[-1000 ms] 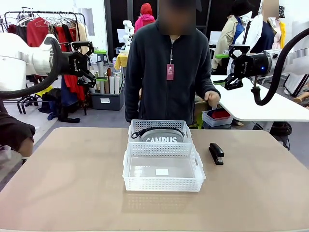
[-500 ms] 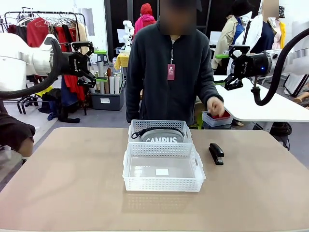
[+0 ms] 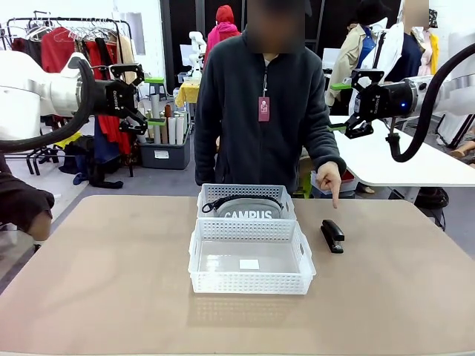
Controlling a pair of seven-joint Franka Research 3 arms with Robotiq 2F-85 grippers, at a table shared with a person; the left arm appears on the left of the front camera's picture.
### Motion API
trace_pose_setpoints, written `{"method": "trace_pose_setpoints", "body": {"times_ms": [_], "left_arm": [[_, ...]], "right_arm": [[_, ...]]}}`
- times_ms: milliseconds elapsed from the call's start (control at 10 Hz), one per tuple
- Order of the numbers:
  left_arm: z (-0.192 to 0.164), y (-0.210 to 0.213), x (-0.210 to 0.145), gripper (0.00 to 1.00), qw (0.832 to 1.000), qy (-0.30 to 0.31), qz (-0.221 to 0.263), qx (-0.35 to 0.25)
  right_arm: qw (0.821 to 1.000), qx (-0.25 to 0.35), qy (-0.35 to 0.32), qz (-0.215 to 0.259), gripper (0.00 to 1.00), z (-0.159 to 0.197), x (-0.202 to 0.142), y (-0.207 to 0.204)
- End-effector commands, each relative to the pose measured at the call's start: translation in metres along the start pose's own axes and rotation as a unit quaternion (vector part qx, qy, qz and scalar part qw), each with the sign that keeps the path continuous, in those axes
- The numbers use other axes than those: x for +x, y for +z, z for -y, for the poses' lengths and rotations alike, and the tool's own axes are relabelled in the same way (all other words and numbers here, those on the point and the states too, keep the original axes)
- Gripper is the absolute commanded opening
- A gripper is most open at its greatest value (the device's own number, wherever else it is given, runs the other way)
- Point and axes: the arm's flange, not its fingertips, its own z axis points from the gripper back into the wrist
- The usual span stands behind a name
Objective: Distribute items into two baskets.
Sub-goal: Pick up the Stapler that the person points to.
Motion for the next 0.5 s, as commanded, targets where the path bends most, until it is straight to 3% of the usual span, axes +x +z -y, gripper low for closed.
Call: {"method": "trace_pose_setpoints", "body": {"times_ms": [0, 400], "left_arm": [[0.0022, 0.0008, -0.0009, 1.00, 1.000, 0.005, 0.000, 0.001], [0.0022, 0.0008, -0.0009, 1.00, 1.000, 0.005, 0.000, 0.001]], "right_arm": [[1.000, 0.000, -0.003, 0.000, 1.00, -0.0027, -0.0004, 0.0002], [1.000, 0.000, -0.003, 0.000, 1.00, -0.0027, -0.0004, 0.0002]]}}
